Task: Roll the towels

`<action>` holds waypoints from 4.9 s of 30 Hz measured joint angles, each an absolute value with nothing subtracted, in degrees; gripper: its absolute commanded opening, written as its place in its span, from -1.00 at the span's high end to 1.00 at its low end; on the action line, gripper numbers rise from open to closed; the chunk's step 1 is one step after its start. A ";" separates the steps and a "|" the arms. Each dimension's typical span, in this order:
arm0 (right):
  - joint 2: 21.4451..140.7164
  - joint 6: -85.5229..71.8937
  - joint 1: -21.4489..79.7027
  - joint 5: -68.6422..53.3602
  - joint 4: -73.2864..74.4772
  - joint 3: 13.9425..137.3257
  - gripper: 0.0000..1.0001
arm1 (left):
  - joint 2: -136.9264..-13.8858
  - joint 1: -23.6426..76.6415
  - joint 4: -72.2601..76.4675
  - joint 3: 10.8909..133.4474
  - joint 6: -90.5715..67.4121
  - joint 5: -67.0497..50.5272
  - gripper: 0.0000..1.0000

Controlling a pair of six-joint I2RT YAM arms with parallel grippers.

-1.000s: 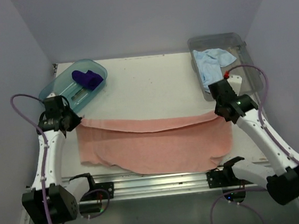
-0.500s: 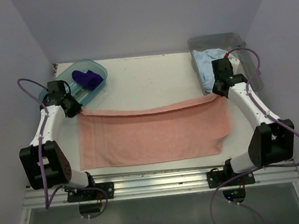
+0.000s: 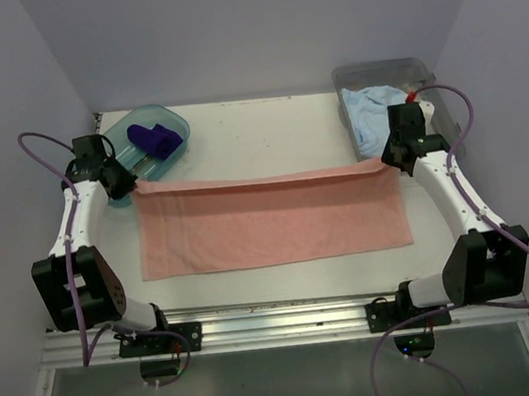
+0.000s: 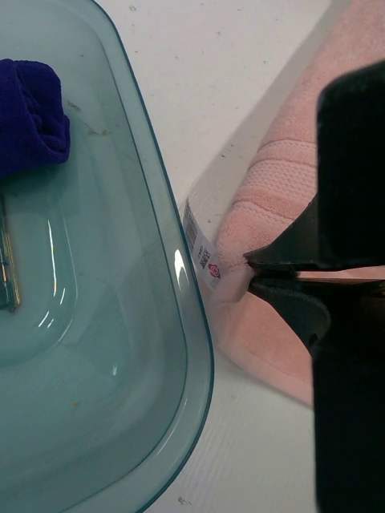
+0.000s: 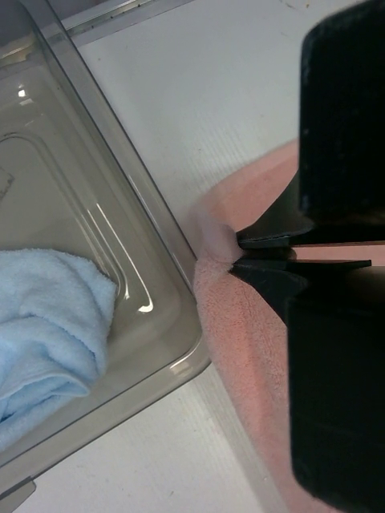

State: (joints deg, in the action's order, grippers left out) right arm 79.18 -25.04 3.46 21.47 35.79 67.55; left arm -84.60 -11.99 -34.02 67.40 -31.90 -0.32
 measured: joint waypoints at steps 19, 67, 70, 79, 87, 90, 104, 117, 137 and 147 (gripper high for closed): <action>63.90 -32.91 3.03 19.70 46.02 48.18 1.00 | -69.06 -12.12 -40.82 53.01 -32.10 1.39 1.00; 57.52 -43.86 1.43 23.00 55.24 41.76 -0.36 | -59.55 -12.36 -52.84 43.09 -40.38 1.67 -0.52; 57.84 -42.30 1.43 22.81 54.43 44.88 -0.27 | -57.01 -12.36 -52.95 45.08 -39.83 0.78 -0.46; 70.39 -35.73 1.34 15.99 45.28 49.67 0.26 | -64.84 -4.25 -42.35 48.56 -37.69 -4.54 -0.11; 83.33 -32.60 0.60 13.74 38.46 49.71 0.40 | -76.97 -0.69 -35.83 44.16 -37.30 -4.05 -0.08; 87.24 -31.73 0.58 12.97 36.05 49.58 0.45 | -78.22 -0.69 -35.42 41.93 -37.34 -2.66 -0.09; 72.88 -31.09 0.56 9.32 36.91 47.97 0.34 | -71.20 -5.45 -40.40 44.38 -36.73 5.08 -0.19; 66.74 -30.79 0.43 6.22 42.22 49.87 0.30 | -77.65 -15.42 -41.15 44.82 -35.31 5.91 0.03; 65.80 -31.07 0.36 3.42 42.87 50.46 0.31 | -82.15 -16.12 -34.39 42.48 -35.53 2.24 1.00; 65.93 -29.93 0.36 2.96 43.29 50.46 0.34 | -69.30 -16.19 -42.78 53.89 -34.70 6.44 1.00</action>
State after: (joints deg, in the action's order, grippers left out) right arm 65.93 -29.93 0.36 2.96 43.29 50.46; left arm -69.30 -16.19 -42.78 53.89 -34.70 6.44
